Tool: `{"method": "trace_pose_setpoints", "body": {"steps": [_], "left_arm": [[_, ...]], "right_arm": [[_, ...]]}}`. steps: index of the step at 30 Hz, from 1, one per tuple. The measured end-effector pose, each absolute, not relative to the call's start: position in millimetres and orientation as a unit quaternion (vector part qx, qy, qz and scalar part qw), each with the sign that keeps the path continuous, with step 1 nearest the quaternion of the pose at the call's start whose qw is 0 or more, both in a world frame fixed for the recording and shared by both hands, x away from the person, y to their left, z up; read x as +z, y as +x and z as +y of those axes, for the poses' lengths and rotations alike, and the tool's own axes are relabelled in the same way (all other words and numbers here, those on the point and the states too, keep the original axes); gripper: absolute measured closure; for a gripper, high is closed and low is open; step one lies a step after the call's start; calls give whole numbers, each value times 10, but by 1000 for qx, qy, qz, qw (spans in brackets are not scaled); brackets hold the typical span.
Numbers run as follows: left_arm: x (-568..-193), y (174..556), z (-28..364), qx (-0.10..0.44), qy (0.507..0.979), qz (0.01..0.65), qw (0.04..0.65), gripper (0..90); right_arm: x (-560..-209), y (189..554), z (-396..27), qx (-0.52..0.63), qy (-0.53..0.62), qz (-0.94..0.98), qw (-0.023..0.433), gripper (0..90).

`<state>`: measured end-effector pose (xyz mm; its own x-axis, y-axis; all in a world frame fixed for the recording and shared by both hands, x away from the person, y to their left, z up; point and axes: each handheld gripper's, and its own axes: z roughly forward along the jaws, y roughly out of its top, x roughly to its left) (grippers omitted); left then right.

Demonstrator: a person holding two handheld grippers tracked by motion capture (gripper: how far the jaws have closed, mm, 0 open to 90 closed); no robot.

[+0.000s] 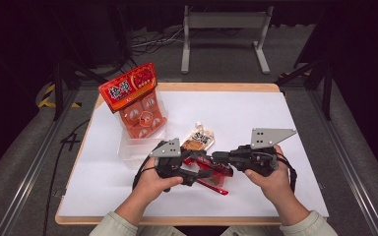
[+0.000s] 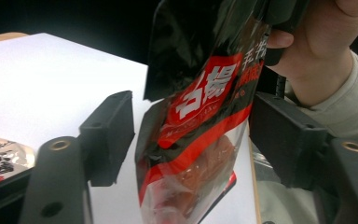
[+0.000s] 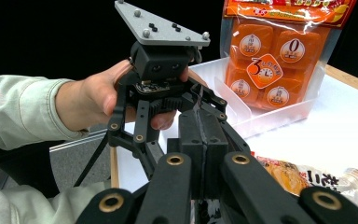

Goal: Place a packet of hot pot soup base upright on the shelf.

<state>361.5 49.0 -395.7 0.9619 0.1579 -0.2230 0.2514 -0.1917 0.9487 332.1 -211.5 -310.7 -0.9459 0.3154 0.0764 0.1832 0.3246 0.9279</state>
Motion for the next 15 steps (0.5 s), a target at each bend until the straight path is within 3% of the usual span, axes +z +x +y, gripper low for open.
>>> {"method": "trace_pose_setpoints", "body": {"steps": [8,15], "left_arm": [[-3962,3604,471,-52,771,121,623,440],[-3951,3583,477,-61,776,109,619,634]], "right_arm": [[-3122,3324,-2105,561,151,812,55,900],[-3129,3322,-2097,562,150,812,52,900]]}}
